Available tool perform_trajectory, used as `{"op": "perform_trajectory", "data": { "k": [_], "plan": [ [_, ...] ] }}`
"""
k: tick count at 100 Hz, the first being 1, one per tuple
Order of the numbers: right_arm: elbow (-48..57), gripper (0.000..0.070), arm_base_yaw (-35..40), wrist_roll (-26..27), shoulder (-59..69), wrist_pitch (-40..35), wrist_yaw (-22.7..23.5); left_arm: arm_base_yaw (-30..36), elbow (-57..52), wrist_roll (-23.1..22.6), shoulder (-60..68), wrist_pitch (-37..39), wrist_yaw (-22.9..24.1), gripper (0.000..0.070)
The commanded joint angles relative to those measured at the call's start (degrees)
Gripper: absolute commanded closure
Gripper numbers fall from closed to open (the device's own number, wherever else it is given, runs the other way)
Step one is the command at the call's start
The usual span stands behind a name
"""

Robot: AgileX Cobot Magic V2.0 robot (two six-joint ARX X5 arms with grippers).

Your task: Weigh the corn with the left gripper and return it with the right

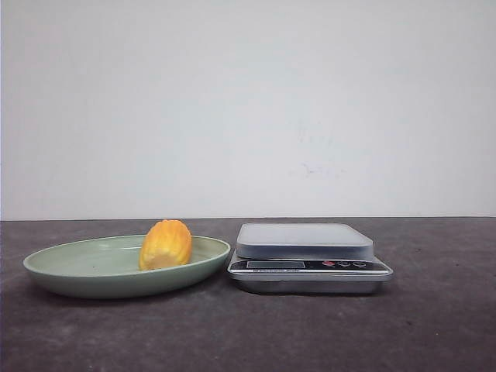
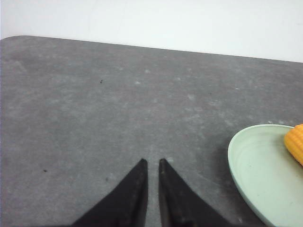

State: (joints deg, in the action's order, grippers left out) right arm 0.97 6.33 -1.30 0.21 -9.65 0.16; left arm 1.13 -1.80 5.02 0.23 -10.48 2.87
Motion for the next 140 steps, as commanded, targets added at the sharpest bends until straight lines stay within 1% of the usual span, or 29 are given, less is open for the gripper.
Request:
{"op": "perform_trajectory", "data": {
  "k": [1, 15, 20, 23, 27, 35, 40, 45, 48, 52, 61, 66, 70, 77, 87, 97, 104, 114, 120, 124, 130, 138, 140],
  "plan": [
    [-0.2, 0.0700, 0.1, -0.4, 0.0, 0.6, -0.2, -0.1, 1.0, -1.0, -0.1, -0.2, -0.1, 0.0700],
    [-0.2, 0.0700, 0.1, -0.4, 0.0, 0.8, -0.2, -0.1, 1.0, -1.0, -0.1, -0.3, -0.1, 0.0700],
    [-0.2, 0.0700, 0.1, -0.4, 0.0, 1.8, -0.2, -0.1, 1.0, -0.1, -0.1, -0.2, -0.2, 0.0700],
    [-0.2, 0.0700, 0.1, -0.3, 0.0, 2.7, -0.2, -0.1, 1.0, 1.4, -0.1, -0.2, -0.2, 0.0700],
    [-0.2, 0.0700, 0.1, 0.5, 0.0, 3.9, 0.2, -0.1, 1.0, 4.9, -0.1, -0.2, -0.2, 0.0700],
    [-0.2, 0.0700, 0.2, 5.0, 0.0, 6.8, 2.4, -0.1, 1.0, 13.1, -0.1, -0.2, -1.0, 0.0700],
    [-0.1, 0.0700, 0.2, 9.7, 0.0, 8.7, 3.8, -0.1, 0.9, 16.3, -0.1, -0.2, -1.3, 0.0700],
    [0.3, 0.0700, 0.2, 15.9, 0.0, 10.2, 6.2, -0.1, 0.4, 18.8, -0.1, -0.7, -2.1, 0.0700],
    [0.7, 0.0700, 0.2, 18.8, 0.0, 11.3, 7.6, -0.1, -0.1, 20.2, -0.1, -1.2, -3.5, 0.0700],
    [1.3, 0.0700, 0.2, 21.2, 0.0, 12.4, 8.7, -0.1, -1.0, 21.6, -0.1, -2.4, -6.1, 0.0700],
    [3.0, 0.0700, 0.2, 26.3, 0.0, 12.9, 8.9, -0.1, -3.9, 22.2, 0.0, -4.0, -13.7, 0.0700],
    [4.4, 0.0700, 0.2, 28.5, 0.0, 12.6, 9.5, -0.1, -5.8, 23.5, 0.0, -4.2, -17.7, 0.0697],
    [5.9, 0.0700, 0.2, 29.2, 0.0, 11.9, 10.6, -0.1, -7.5, 24.5, 0.0, -4.2, -19.8, 0.0696],
    [9.4, 0.0700, 0.2, 28.9, 0.1, 9.4, 11.3, -0.1, -11.6, 25.4, 0.7, -5.1, -21.4, 0.0696],
    [16.3, 0.0700, 0.2, 26.3, 2.5, 4.9, 11.5, -0.1, -19.8, 25.6, 3.6, -7.6, -21.1, 0.0695],
    [25.0, 0.0700, 0.2, 21.9, 7.9, 0.6, 12.0, -0.1, -30.1, 23.7, 10.0, -9.5, -21.0, 0.0694],
    [32.4, 0.0700, 0.2, 18.4, 12.9, -3.3, 12.1, -0.1, -38.2, 21.9, 16.0, -11.6, -22.5, 0.0694],
    [44.3, 0.0700, 0.2, 13.7, 20.4, -11.5, 12.1, -0.1, -50.2, 19.0, 24.9, -18.5, -25.0, 0.0695],
    [51.0, 0.0700, 0.2, 11.3, 24.4, -16.5, 12.0, 0.2, -57.0, 16.9, 29.6, -24.2, -25.2, 0.0696],
    [54.8, 0.0700, 0.2, 10.2, 26.7, -19.0, 12.0, 0.2, -60.8, 15.7, 32.1, -27.6, -25.1, 0.0696],
    [59.1, 0.0700, 0.2, 9.1, 29.1, -21.5, 12.0, 0.2, -65.1, 14.3, 34.9, -30.8, -25.1, 0.0696],
    [61.9, 0.0700, 0.2, 8.4, 30.7, -22.2, 12.1, 0.5, -68.3, 13.5, 37.0, -32.0, -25.2, 0.0693],
    [62.2, 0.0700, 0.2, 8.4, 30.9, -22.2, 12.1, 0.6, -68.8, 13.6, 37.3, -31.9, -25.2, 0.0678]
  ]
}}
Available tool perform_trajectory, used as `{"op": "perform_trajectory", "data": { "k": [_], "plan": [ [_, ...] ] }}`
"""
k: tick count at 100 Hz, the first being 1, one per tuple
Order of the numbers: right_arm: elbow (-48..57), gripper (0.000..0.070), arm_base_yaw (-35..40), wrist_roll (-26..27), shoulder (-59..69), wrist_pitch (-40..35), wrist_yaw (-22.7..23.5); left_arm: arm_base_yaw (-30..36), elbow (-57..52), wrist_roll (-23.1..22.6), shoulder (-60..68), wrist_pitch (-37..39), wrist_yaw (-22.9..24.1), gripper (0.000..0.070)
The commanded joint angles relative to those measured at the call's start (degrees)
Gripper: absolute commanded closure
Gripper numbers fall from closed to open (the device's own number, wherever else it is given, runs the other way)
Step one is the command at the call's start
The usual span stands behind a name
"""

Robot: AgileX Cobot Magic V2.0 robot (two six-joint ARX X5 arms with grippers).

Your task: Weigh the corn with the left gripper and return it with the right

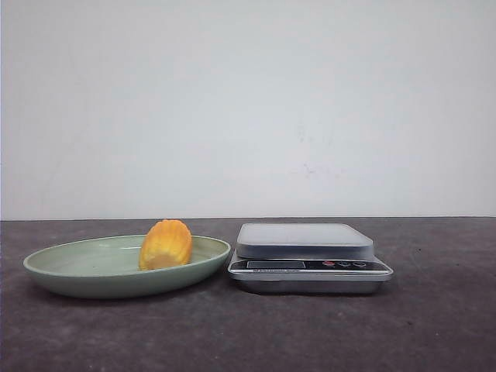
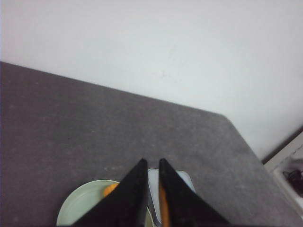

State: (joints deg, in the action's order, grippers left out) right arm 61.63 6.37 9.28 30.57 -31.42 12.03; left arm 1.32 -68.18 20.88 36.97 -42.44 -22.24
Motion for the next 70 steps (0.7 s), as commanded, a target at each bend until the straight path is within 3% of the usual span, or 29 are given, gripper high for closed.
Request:
{"op": "perform_trajectory", "data": {
  "k": [1, 7, 10, 15, 20, 23, 27, 44, 54, 70],
  "plan": [
    [1.7, 0.0700, 0.1, -2.2, 0.5, -0.4, 0.2, 0.5, -2.6, -2.3, 0.7, 0.1, -0.2, 0.0664],
    [1.8, 0.0687, 0.1, -2.2, 0.5, -0.4, 0.2, 0.8, -3.0, -2.3, 0.9, 0.6, -0.1, 0.0512],
    [1.8, 0.0626, 0.1, -2.2, 0.5, -0.6, 0.2, 1.0, -3.0, -2.3, 0.9, 0.7, -0.1, 0.0361],
    [1.8, 0.0435, 0.1, -2.2, 0.5, -1.4, 0.2, 1.2, -3.0, -2.3, 1.0, 0.2, -0.1, 0.0140],
    [1.8, 0.0202, 0.1, -2.2, 0.5, -2.4, 0.0, 1.5, -3.0, -2.3, 1.2, -0.6, -0.1, 0.0031],
    [1.8, 0.0101, 0.1, -2.2, 0.5, -3.1, -0.1, 1.7, -3.0, -2.3, 1.3, -1.4, -0.2, 0.0023],
    [1.8, 0.0047, 0.1, -2.3, 0.5, -3.8, 0.0, 2.1, -3.0, -2.3, 1.6, -2.4, -0.2, 0.0024],
    [1.8, 0.0044, 0.1, -2.9, 0.5, -5.0, 0.0, 3.7, -2.1, -1.7, 4.2, -6.4, -0.1, 0.0026],
    [1.8, 0.0044, 0.1, -2.8, 0.5, -5.1, 0.1, 5.2, -0.5, 1.2, 6.8, -6.9, -0.7, 0.0031],
    [1.8, 0.0046, 0.1, -2.6, 0.7, -5.6, 0.1, 10.1, 2.8, 2.3, 13.6, -6.1, -1.1, 0.0081]
  ]
}}
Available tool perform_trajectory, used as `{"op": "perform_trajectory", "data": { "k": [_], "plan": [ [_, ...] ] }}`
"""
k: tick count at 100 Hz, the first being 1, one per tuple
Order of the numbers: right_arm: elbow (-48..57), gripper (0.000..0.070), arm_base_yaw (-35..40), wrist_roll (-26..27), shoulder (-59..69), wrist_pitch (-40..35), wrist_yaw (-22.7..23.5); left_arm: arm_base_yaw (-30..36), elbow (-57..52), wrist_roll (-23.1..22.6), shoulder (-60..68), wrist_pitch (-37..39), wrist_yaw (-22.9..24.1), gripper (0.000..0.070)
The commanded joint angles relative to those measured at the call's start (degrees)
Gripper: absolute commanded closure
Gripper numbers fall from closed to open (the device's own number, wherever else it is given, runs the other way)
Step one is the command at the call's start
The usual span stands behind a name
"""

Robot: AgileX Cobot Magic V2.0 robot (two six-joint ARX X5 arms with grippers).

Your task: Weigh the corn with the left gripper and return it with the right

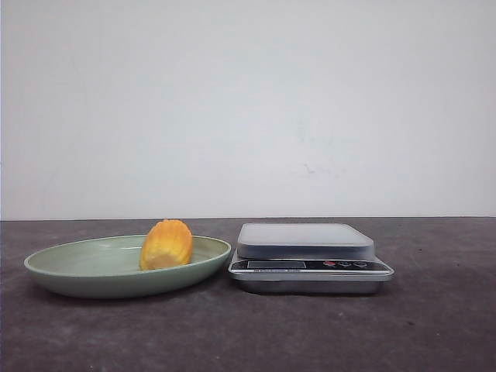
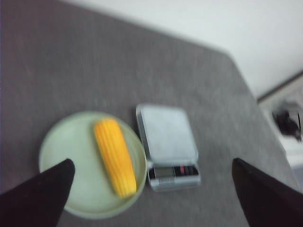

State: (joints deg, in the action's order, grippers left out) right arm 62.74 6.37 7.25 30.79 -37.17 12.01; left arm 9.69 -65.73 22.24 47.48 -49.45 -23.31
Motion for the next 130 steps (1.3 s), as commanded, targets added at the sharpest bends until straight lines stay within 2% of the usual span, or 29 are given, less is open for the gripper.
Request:
{"op": "perform_trajectory", "data": {
  "k": [1, 25, 37, 52, 88, 91, 93, 95, 99, 100, 103, 106, 130],
  "plan": [
    [0.7, 0.0046, 0.1, -0.6, 0.6, 0.2, 0.2, 2.0, 0.5, 1.0, 3.6, 1.0, 0.1, 0.0081],
    [0.7, 0.0047, 0.1, -0.6, 1.7, -2.5, 0.0, 9.5, 1.2, -0.4, 20.5, 4.5, 5.3, 0.0080],
    [0.6, 0.0053, 0.1, -0.6, 2.1, -4.9, 0.0, 11.2, 1.2, -0.3, 29.0, 9.3, 5.4, 0.0078],
    [0.6, 0.0121, 0.1, -0.5, 2.1, -7.3, 0.0, 13.4, 1.2, -0.1, 38.2, 13.6, 5.3, 0.0074],
    [0.6, 0.0124, 0.1, -0.6, 1.9, -9.7, 0.0, 17.3, 1.2, -0.5, 52.0, 15.8, 5.5, 0.0082],
    [0.6, 0.0125, 0.1, -0.6, 1.9, -9.6, 0.0, 17.5, 1.2, -0.8, 52.6, 15.6, 5.7, 0.0141],
    [0.6, 0.0127, 0.1, -0.6, 1.9, -9.6, 0.0, 17.6, 1.2, -1.0, 52.7, 15.5, 5.7, 0.0218],
    [0.6, 0.0127, 0.1, -0.6, 1.9, -9.6, 0.0, 17.7, 1.2, -1.5, 52.8, 15.3, 5.7, 0.0336],
    [0.6, 0.0127, 0.1, -0.6, 1.9, -9.6, 0.0, 17.9, 1.2, -3.1, 52.8, 14.8, 5.7, 0.0653],
    [0.6, 0.0127, 0.1, -0.6, 1.9, -9.6, 0.0, 18.0, 1.2, -3.6, 52.8, 14.7, 5.7, 0.0700],
    [0.6, 0.0127, 0.1, -0.6, 1.9, -9.6, 0.0, 18.2, 1.2, -4.5, 52.5, 14.5, 5.7, 0.0666],
    [0.6, 0.0127, 0.1, -0.6, 1.9, -9.6, 0.0, 18.2, 1.2, -5.6, 52.1, 14.3, 5.8, 0.0700],
    [0.6, 0.0127, 0.1, -0.6, 1.9, -9.6, 0.0, 18.3, -0.7, -6.4, 42.8, 14.6, 4.8, 0.0700]
  ]
}}
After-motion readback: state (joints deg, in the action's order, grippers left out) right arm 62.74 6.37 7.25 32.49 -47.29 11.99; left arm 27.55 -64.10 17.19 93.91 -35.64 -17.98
